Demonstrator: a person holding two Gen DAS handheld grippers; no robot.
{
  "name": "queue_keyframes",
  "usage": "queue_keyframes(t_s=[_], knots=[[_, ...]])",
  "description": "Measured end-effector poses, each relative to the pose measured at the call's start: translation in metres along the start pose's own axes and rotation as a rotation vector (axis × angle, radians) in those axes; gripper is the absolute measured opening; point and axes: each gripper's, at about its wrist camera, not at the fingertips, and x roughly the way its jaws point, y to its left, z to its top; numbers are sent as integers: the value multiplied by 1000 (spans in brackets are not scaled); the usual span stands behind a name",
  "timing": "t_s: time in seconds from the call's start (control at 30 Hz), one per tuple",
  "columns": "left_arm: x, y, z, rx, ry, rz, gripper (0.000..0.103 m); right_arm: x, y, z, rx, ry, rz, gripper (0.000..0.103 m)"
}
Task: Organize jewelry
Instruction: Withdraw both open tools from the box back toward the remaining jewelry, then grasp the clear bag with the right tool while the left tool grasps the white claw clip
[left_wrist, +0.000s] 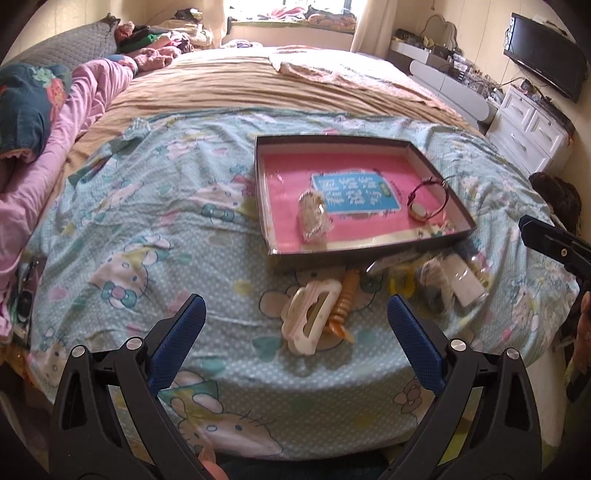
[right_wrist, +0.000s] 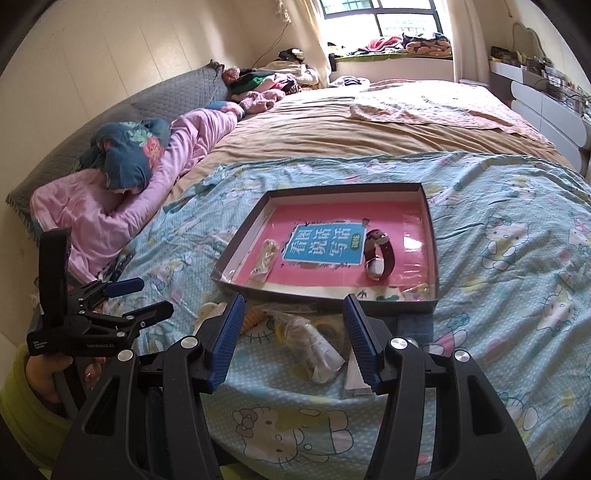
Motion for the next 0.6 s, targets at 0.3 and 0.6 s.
queue_keyframes(t_s=[0.3, 0.6], knots=[[26, 3, -17, -16, 65, 0, 92, 23, 7, -19, -56, 62, -20, 54], [50, 5, -24, -41, 126, 10, 92, 49, 13, -32, -133, 107, -22, 54]])
